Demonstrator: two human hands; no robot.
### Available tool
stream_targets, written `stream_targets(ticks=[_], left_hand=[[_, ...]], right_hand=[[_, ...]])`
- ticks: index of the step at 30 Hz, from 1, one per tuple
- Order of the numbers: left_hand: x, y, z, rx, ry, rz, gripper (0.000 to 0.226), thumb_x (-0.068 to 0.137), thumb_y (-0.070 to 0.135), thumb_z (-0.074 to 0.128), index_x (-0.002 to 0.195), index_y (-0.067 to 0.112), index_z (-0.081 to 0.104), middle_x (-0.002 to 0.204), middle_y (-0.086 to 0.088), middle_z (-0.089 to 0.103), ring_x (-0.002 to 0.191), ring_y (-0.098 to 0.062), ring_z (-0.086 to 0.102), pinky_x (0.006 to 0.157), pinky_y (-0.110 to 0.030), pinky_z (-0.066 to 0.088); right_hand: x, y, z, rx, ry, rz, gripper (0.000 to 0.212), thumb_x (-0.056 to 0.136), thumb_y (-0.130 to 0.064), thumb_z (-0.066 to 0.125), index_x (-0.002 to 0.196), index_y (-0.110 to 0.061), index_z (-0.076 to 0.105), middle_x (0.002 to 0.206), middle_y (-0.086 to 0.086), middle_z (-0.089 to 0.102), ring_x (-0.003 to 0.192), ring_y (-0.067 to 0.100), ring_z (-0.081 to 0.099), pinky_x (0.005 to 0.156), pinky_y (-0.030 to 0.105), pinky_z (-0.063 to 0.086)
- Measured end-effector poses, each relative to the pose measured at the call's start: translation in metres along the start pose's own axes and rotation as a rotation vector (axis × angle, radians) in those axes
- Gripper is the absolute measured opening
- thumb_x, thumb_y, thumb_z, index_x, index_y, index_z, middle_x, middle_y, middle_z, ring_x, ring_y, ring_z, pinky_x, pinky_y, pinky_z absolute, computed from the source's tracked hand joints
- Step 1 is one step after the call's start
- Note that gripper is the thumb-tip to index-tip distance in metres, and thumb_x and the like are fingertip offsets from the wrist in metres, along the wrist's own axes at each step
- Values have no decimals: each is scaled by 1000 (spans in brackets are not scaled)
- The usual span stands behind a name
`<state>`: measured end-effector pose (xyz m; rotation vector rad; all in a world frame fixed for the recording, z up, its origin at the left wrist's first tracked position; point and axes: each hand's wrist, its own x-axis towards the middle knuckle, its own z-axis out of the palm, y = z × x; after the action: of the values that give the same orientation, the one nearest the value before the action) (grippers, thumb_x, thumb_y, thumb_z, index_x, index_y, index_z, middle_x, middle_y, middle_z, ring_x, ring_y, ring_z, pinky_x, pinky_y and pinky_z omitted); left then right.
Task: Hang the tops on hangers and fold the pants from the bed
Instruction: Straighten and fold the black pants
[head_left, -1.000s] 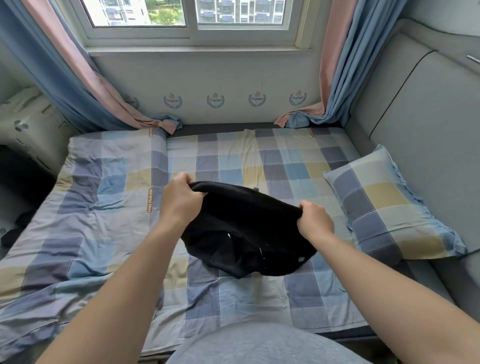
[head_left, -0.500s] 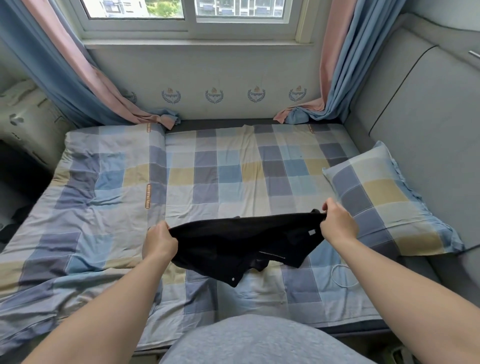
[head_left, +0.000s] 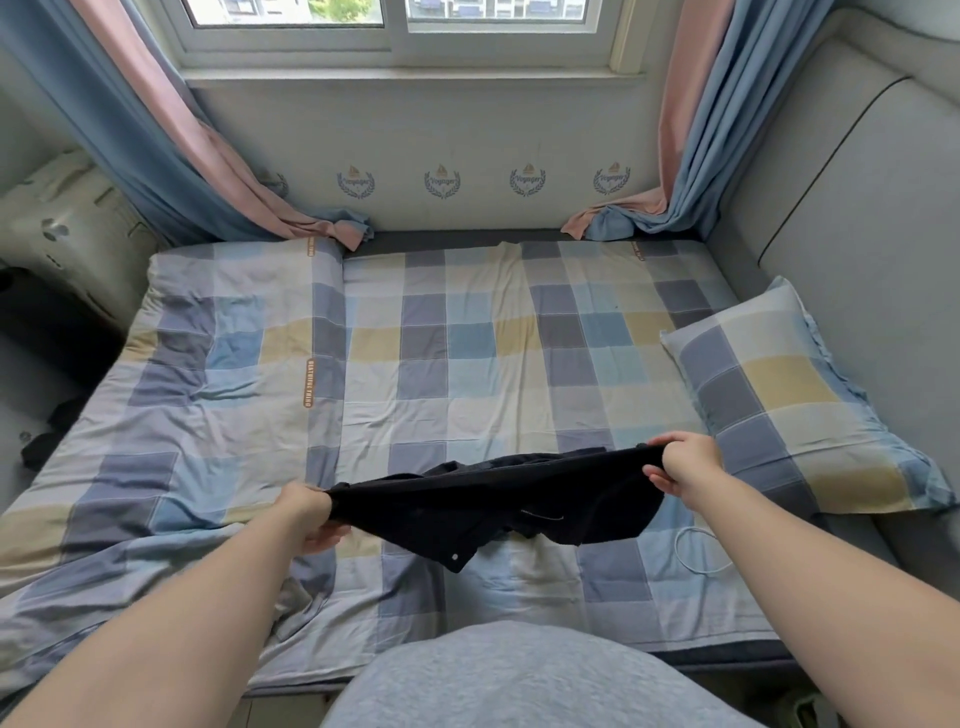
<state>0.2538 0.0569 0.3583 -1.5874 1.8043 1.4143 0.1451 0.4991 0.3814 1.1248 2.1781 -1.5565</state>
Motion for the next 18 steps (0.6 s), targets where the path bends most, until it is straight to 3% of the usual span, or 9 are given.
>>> stream_targets(ticks=[2,5,11,15,18], left_hand=[[-3,3,-4,-42,-79,47,31,105,10,31,98,20,59,59,-15,67,42,-19,64,43,-22,52],[-5,9,-7,-142,-203,57,44,106,10,24,108,27,64,81,-15,69,66,-19,65,47,-21,55],[2,16,-7,-346,-371,40,24,104,7,37,115,7,59,116,-16,67,95,-27,68,71,-35,51],[1,22,-11,-485,-468,29,9,95,14,48,101,12,55,103,-11,70,103,-30,66,78,-41,50],[2,21,-18,-554,-582,16,15,79,13,52,94,14,57,90,-8,74,113,-30,63,86,-46,48]], right_hand=[[-2,-2,1,68,-54,33,50,96,5,22,83,-9,68,85,18,63,52,24,58,34,21,46],[-3,-9,1,143,-106,50,48,98,5,21,83,-8,65,83,18,62,58,27,62,37,25,51],[-4,-23,5,144,-156,-3,34,98,3,24,103,-1,57,104,19,65,72,37,74,64,42,59],[-2,-27,1,135,-264,-76,27,91,12,38,110,4,54,117,18,60,96,33,69,90,40,52],[-6,-25,-6,-118,-266,-248,39,86,18,45,120,4,59,110,19,65,92,25,67,76,28,50]])
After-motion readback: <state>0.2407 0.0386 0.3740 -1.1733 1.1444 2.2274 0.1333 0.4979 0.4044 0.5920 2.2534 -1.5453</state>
